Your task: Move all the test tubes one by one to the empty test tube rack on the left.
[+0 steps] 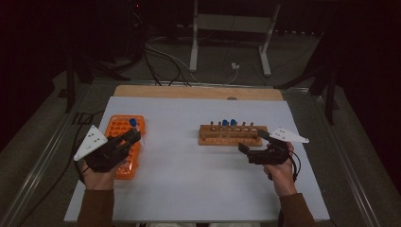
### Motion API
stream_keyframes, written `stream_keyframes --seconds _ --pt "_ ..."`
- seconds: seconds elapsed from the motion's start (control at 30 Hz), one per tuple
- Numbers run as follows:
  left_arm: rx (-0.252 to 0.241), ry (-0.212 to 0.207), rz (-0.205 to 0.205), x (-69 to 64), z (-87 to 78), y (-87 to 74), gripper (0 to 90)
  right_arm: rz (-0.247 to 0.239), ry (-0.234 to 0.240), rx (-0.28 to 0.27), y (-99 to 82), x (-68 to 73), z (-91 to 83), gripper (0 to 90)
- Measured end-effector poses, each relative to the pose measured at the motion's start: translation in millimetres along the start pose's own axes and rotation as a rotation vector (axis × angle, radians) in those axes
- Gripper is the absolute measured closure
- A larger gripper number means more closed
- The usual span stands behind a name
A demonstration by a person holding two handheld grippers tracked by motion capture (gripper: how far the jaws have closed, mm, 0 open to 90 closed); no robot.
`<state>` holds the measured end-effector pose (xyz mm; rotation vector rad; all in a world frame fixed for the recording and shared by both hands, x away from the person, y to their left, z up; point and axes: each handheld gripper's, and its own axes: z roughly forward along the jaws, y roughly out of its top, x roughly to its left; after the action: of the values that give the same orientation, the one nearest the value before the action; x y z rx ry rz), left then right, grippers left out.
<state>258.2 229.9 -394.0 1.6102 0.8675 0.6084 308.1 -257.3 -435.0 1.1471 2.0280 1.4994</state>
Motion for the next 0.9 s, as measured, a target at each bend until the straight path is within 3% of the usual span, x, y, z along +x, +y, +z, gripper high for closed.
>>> stream_keyframes --seconds 0.5,0.77,0.9 --pt "0.015 0.111 -0.044 28.5 -29.3 -27.6 78.2 -0.004 0.001 -0.006 0.2 2.5 0.4 0.1" --pt "0.051 0.115 -0.048 39.2 -39.9 -42.0 78.2 -0.001 0.001 -0.017 0.4 1.8 -1.6 0.1" --pt "0.054 0.138 -0.075 45.0 -47.0 -53.2 78.2 0.001 0.002 -0.02 0.4 1.9 -1.9 0.1"
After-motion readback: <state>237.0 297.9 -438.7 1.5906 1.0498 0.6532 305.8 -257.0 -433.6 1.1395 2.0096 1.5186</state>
